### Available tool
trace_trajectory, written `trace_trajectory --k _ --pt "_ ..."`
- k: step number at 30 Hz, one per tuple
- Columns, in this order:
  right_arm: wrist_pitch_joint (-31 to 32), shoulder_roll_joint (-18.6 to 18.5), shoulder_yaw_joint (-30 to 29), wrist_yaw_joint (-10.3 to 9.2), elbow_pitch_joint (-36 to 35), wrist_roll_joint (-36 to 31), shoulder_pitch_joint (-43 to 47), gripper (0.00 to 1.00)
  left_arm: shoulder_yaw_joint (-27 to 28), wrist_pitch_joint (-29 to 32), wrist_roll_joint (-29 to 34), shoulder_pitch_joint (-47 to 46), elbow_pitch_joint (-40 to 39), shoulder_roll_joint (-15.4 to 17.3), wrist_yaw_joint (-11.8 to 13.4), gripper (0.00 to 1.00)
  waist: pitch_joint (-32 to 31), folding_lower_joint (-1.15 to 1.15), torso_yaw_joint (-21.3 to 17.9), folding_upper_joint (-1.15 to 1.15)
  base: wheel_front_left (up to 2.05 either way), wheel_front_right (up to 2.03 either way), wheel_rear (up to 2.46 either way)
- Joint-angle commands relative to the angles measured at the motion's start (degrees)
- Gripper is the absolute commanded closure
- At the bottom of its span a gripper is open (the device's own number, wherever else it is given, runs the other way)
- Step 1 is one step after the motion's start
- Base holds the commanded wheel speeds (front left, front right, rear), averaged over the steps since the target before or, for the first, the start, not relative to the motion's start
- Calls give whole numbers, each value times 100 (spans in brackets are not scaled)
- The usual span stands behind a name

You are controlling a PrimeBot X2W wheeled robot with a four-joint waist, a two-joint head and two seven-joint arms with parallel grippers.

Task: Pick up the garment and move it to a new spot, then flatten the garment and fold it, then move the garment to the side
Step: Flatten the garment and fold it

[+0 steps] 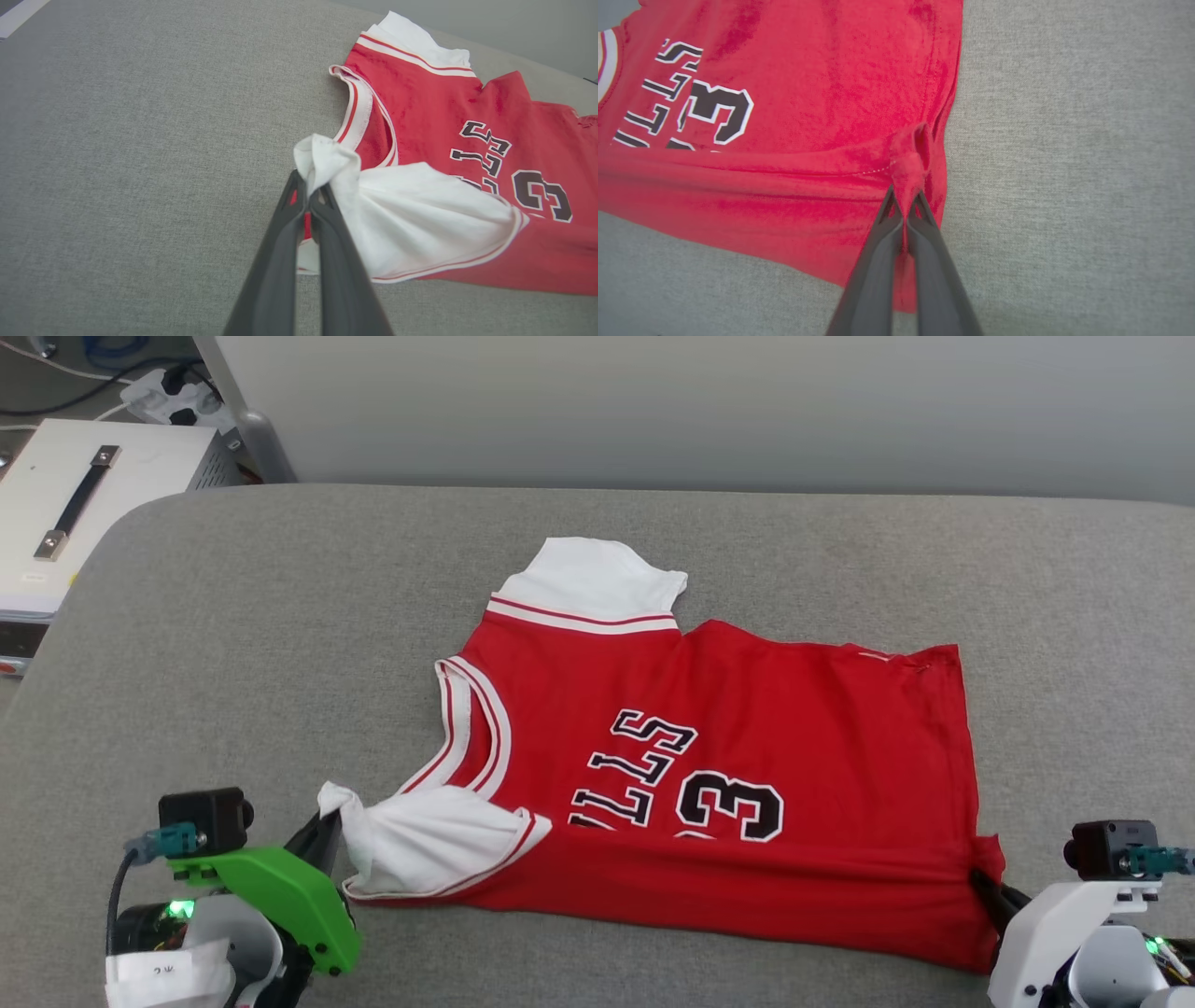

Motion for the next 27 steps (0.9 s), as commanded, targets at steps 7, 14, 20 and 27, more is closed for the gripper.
trace_trajectory --k 7,14,20,27 --pt "-164 -156 192 -47 422 -24 -651 100 -58 29 8 -797 826 -258 -493 100 370 0 -55 0 0 0 0" --pt "-430 -149 312 -47 874 -34 -923 100 -192 11 -48 -1202 1665 -582 -941 100 594 0 -43 0 0 0 0" --pt "-689 -121 411 -47 1307 12 -969 100 -377 1 -32 -1382 2288 -855 -1245 100 634 0 -17 0 0 0 0" --pt "-1141 -37 443 -47 1524 114 -880 0 -386 -256 -36 -1475 2798 -1050 -1416 0 478 0 -11 0 0 0 0"
